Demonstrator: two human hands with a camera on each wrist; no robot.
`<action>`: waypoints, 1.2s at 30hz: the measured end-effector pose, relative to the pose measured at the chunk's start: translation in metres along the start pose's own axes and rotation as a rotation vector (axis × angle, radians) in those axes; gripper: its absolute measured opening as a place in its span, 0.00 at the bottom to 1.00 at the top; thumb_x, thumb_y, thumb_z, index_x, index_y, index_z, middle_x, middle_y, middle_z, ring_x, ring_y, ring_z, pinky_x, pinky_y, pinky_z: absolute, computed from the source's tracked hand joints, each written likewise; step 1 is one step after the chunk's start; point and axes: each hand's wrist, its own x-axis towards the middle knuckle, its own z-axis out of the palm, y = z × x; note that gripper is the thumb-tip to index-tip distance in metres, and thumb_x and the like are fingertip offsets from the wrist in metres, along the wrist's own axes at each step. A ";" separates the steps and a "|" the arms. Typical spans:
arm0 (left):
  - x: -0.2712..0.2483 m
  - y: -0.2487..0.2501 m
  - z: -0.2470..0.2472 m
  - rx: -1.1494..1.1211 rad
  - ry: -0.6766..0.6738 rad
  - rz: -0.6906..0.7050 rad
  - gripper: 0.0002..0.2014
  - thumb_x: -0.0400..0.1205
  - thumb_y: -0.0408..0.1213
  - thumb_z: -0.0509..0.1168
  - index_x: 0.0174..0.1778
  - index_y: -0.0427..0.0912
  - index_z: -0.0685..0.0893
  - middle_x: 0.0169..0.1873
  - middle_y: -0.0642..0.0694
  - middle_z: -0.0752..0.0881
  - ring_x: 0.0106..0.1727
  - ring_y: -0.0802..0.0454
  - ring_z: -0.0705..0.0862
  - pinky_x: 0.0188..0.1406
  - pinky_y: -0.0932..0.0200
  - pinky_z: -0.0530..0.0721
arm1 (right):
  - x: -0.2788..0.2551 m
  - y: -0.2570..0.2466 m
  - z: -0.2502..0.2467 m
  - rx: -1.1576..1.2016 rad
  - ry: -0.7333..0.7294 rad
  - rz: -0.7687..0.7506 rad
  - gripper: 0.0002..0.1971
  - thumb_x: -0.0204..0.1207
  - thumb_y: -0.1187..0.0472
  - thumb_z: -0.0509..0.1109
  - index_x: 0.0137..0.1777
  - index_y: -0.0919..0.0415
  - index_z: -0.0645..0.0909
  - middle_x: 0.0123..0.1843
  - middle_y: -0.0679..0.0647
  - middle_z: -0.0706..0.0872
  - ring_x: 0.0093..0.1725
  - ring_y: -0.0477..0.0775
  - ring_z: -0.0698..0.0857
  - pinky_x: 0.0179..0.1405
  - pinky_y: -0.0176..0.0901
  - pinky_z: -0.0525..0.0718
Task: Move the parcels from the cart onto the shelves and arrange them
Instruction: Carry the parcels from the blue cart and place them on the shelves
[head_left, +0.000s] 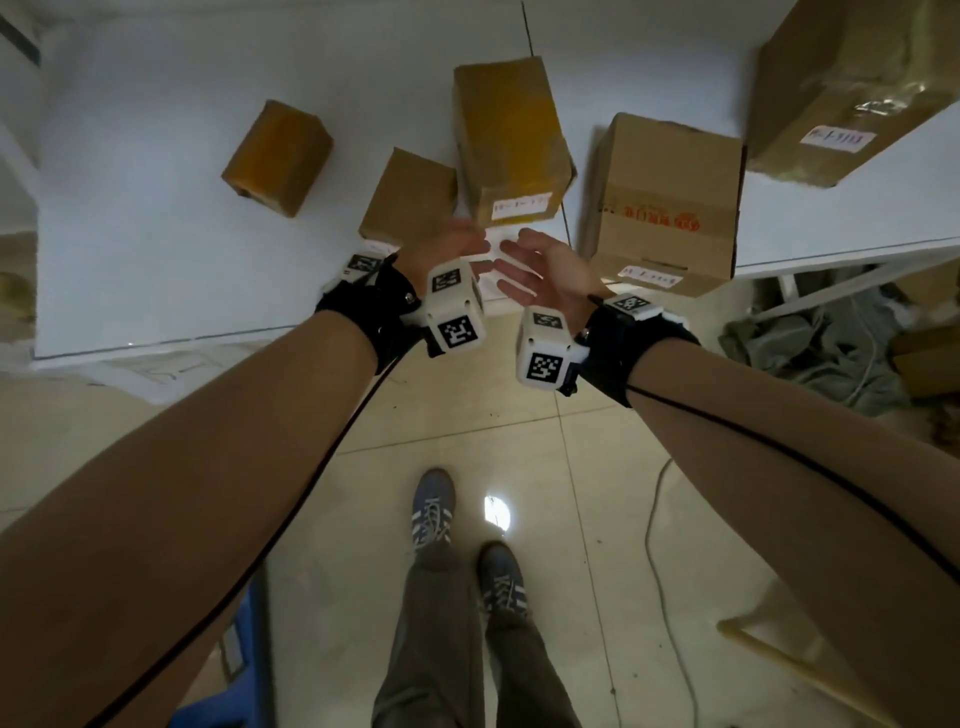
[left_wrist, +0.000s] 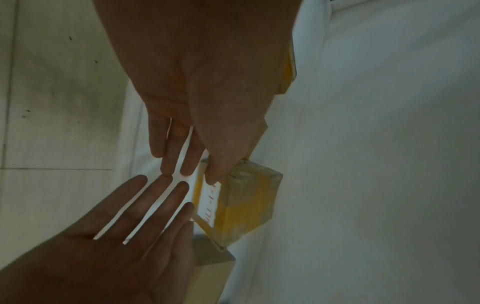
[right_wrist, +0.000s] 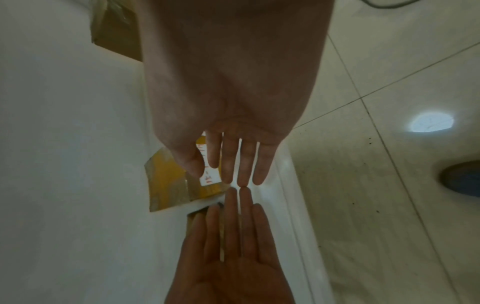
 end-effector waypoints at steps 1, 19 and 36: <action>-0.008 -0.012 -0.002 0.000 -0.005 0.009 0.07 0.88 0.33 0.58 0.46 0.42 0.79 0.40 0.46 0.84 0.39 0.54 0.83 0.29 0.69 0.85 | -0.006 0.008 -0.002 -0.017 0.005 0.016 0.07 0.85 0.61 0.66 0.60 0.58 0.82 0.70 0.57 0.86 0.65 0.57 0.87 0.54 0.45 0.89; -0.128 -0.288 -0.084 0.191 0.412 -0.124 0.23 0.86 0.48 0.60 0.32 0.41 0.90 0.14 0.52 0.70 0.19 0.55 0.66 0.24 0.62 0.63 | -0.075 0.227 -0.028 -0.454 0.008 0.240 0.06 0.83 0.62 0.64 0.54 0.62 0.81 0.40 0.56 0.89 0.37 0.53 0.85 0.40 0.44 0.86; -0.237 -0.478 -0.235 -0.216 0.596 -0.326 0.15 0.87 0.37 0.59 0.34 0.41 0.81 0.32 0.45 0.79 0.30 0.52 0.75 0.37 0.59 0.72 | -0.123 0.440 0.057 -0.767 -0.117 0.391 0.07 0.84 0.61 0.63 0.57 0.61 0.79 0.41 0.57 0.87 0.37 0.52 0.84 0.41 0.43 0.84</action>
